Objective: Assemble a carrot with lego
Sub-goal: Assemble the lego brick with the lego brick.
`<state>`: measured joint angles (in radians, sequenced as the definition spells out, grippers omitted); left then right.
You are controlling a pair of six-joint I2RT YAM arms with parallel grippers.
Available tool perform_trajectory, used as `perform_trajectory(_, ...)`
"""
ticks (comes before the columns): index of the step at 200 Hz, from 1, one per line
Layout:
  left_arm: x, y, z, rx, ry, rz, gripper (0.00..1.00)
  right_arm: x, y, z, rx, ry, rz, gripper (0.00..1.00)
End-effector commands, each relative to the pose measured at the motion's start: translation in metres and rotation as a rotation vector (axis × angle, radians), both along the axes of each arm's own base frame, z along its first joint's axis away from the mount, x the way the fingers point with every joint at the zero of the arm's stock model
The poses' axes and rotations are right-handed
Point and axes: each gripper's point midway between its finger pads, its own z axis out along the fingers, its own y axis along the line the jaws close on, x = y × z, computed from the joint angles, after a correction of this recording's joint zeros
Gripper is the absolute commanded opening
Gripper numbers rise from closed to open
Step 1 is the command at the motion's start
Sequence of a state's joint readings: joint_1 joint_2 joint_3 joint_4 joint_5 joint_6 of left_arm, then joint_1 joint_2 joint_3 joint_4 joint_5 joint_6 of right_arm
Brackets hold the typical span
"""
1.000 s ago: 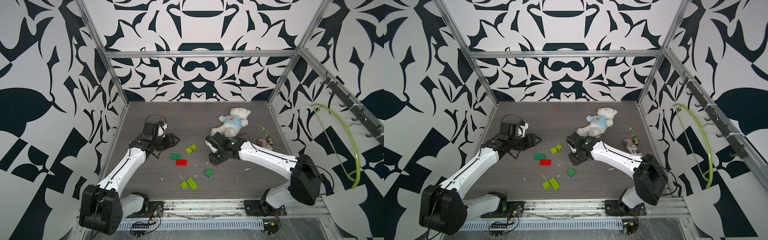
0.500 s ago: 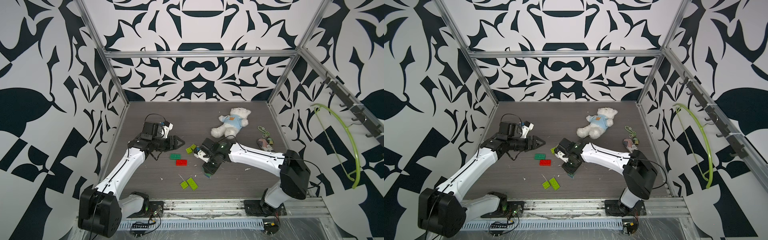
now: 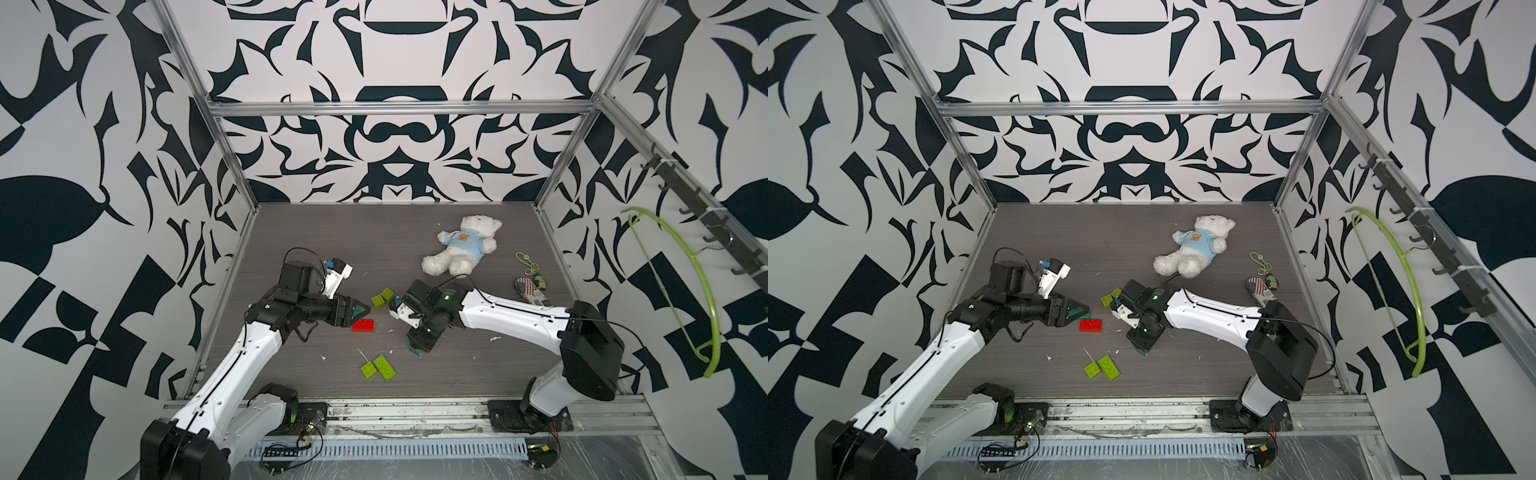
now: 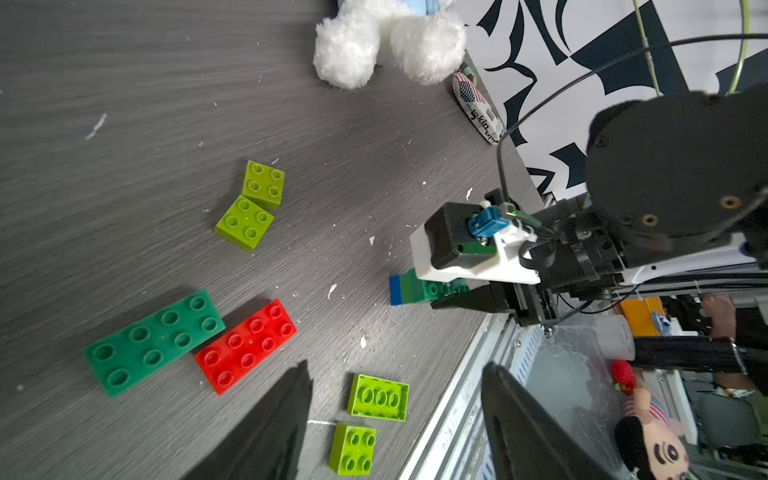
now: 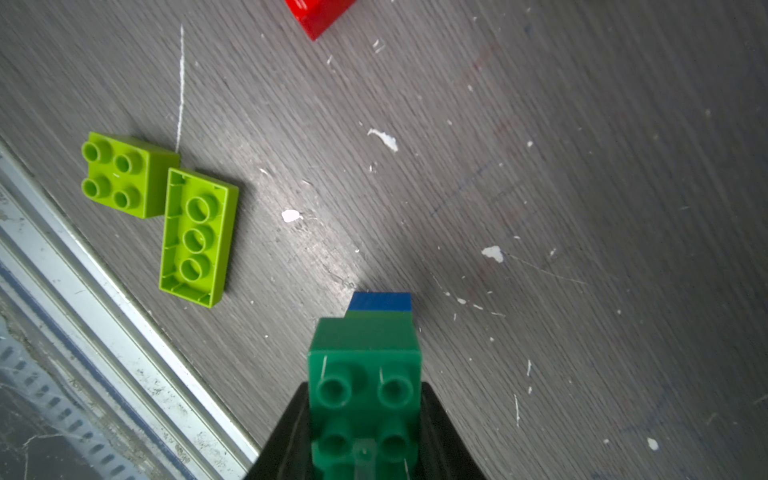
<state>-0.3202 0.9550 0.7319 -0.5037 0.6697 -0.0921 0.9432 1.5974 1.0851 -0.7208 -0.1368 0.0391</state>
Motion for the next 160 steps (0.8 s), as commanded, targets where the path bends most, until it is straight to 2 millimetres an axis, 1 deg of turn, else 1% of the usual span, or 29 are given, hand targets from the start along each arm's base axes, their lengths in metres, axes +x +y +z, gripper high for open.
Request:
perform_trajectory(1,0.002,0.008,-0.003,0.082,-0.166,-0.039,0.75,0.0,0.001,0.005,0.019,-0.019,0.024,0.32)
perform_trajectory(19,0.003,0.01,-0.005,0.104,-0.175,-0.031,0.75,-0.002,-0.001,0.003,0.008,-0.013,0.032,0.32)
perform_trajectory(32,0.004,0.011,-0.006,0.106,-0.166,-0.024,0.75,0.001,-0.004,0.001,-0.008,-0.022,0.03,0.32)
perform_trajectory(54,0.007,0.011,-0.005,0.11,-0.155,-0.011,0.75,0.001,0.0,0.0,-0.011,-0.021,0.032,0.32)
perform_trajectory(87,0.008,0.011,-0.006,0.106,-0.146,-0.005,0.75,0.001,-0.002,-0.003,-0.021,-0.029,0.026,0.31)
perform_trajectory(126,0.008,0.009,-0.004,0.094,-0.141,-0.003,0.75,0.007,-0.002,-0.009,-0.038,-0.05,-0.001,0.31)
perform_trajectory(160,0.009,0.01,-0.003,0.095,-0.145,0.0,0.75,0.005,-0.001,-0.011,-0.038,-0.042,-0.001,0.31)
